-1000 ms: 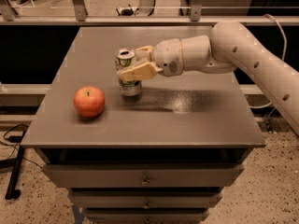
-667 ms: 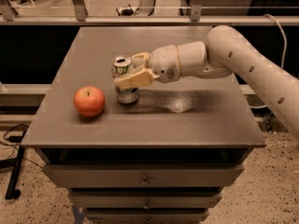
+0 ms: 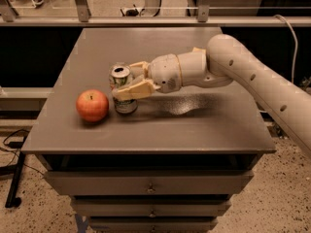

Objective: Move 7up can near apple

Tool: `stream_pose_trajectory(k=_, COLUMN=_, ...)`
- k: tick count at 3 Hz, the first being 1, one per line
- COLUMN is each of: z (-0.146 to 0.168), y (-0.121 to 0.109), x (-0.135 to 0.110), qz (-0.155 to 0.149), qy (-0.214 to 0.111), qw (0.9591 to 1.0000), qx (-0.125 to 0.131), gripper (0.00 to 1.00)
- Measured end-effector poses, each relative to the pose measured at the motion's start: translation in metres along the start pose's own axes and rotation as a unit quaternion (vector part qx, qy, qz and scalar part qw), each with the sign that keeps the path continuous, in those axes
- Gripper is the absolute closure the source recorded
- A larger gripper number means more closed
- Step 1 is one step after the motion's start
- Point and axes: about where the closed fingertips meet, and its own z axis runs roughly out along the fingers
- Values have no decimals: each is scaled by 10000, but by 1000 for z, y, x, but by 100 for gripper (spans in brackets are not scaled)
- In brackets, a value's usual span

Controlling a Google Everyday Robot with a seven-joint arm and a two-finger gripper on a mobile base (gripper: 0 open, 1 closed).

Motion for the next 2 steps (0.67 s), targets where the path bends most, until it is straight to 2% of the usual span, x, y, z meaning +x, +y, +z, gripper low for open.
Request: stream_pose_trajectory(k=2, z=-1, y=-1, x=-2, qz=-74, qy=4, qw=10000, qx=-39, gripper=15)
